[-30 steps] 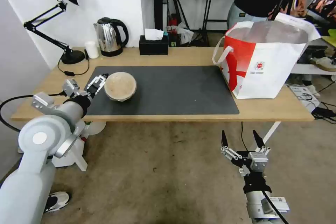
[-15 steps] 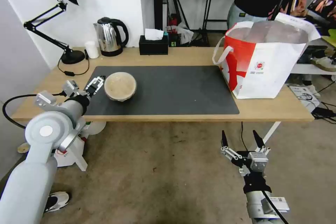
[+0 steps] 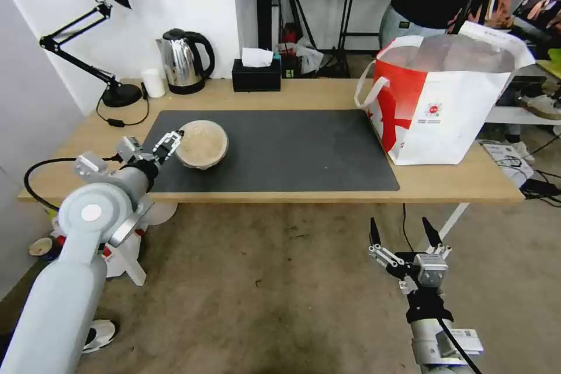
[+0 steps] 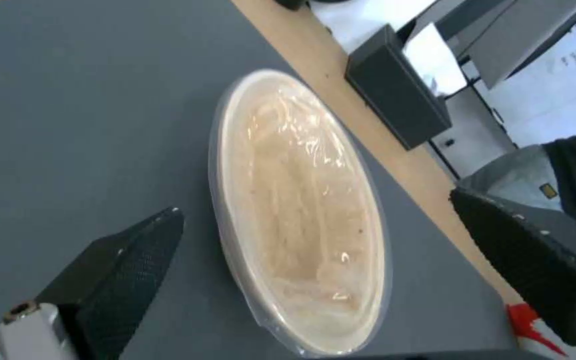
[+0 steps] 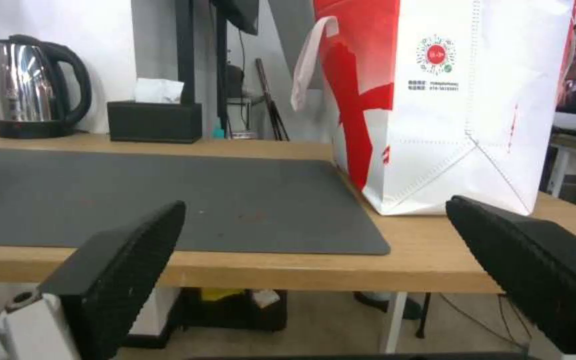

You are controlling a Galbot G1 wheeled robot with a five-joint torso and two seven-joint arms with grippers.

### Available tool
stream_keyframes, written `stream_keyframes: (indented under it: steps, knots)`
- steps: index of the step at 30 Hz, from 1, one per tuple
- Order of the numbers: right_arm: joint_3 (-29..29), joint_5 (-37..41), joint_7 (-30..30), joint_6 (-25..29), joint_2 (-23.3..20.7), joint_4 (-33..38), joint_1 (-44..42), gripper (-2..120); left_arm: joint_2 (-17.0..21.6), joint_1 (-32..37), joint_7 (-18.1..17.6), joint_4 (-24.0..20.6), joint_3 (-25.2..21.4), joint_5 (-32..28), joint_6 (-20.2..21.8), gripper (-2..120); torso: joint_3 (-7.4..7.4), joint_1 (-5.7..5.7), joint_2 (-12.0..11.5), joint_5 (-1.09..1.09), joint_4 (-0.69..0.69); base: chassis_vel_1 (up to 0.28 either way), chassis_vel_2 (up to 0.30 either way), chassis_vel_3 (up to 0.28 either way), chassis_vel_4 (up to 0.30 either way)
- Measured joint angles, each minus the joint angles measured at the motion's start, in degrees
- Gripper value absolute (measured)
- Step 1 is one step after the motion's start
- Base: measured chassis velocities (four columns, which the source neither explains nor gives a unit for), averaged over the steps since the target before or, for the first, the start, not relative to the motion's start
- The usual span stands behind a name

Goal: Pick up the trash from the table and place it into the takeout bag.

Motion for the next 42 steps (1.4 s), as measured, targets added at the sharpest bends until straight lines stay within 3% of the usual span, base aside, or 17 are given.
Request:
stream_keyframes:
  steps: [42]
  knots:
    - [0.0, 0.0, 0.0, 0.0, 0.0, 0.0, 0.0, 100, -1.4, -4.1, -0.2, 5.8, 4.2, 0.9, -0.1, 100, 0.00, 0.00, 0.0, 0.00, 0.00, 0.000, 0.000, 0.000, 0.000]
